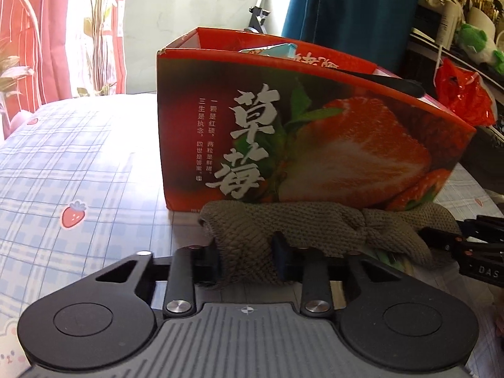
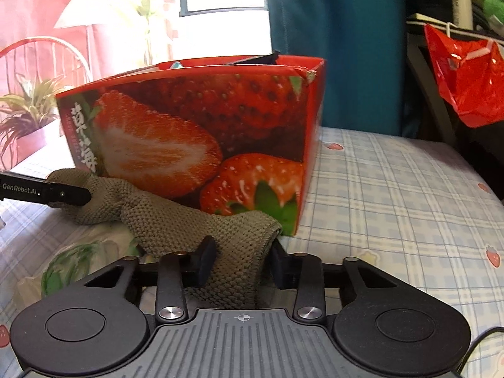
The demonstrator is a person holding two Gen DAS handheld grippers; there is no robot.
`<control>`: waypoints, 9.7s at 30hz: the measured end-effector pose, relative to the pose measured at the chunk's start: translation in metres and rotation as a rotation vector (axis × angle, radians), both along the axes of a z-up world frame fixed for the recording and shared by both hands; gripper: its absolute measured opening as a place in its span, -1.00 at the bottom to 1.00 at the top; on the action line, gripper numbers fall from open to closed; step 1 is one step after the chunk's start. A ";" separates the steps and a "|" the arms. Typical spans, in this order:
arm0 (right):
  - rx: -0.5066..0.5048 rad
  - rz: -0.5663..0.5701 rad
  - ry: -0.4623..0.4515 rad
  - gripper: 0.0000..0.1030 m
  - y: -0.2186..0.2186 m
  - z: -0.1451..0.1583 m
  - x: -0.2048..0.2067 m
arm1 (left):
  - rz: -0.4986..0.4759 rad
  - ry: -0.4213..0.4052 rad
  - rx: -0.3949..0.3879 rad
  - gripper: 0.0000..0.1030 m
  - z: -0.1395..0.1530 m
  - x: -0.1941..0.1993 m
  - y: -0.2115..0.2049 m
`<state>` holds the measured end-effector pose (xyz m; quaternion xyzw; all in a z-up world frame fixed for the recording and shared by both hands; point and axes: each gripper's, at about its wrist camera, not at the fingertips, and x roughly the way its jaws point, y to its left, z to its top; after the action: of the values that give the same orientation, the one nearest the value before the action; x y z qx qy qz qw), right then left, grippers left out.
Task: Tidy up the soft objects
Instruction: 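Move both open tools down to the olive knit cloth beside the box, then close the left tool on the olive knit cloth while the right tool grasps its other end, then lift the olive knit cloth with both tools over the red box rim, then open both tools to drop the knit cloth into the box, then move both open tools to the clear bag of green cable, then close the left tool on the cable bag while the right tool grasps it too, then carry the cable bag with both tools into the red box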
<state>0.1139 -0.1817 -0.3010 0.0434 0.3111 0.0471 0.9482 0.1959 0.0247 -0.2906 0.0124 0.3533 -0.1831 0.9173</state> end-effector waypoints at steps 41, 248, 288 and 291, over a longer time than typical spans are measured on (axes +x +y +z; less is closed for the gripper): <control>0.023 0.079 -0.204 -0.77 0.015 0.022 -0.065 | 0.039 -0.155 -0.096 -0.59 0.025 -0.094 0.000; 0.388 0.081 0.049 -0.65 0.022 0.027 -0.068 | -0.152 0.125 -0.332 -0.63 0.004 -0.086 -0.006; 0.160 0.072 -0.004 -0.65 0.007 0.094 0.147 | -0.164 0.022 -0.117 -0.59 0.094 0.098 -0.066; 0.163 0.070 0.021 -0.65 0.009 0.091 0.149 | -0.169 0.045 -0.097 -0.59 0.093 0.101 -0.069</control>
<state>0.2633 -0.1731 -0.2097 0.1100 0.3172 0.1049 0.9361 0.2971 -0.0438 -0.1980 -0.0064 0.3620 -0.2771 0.8900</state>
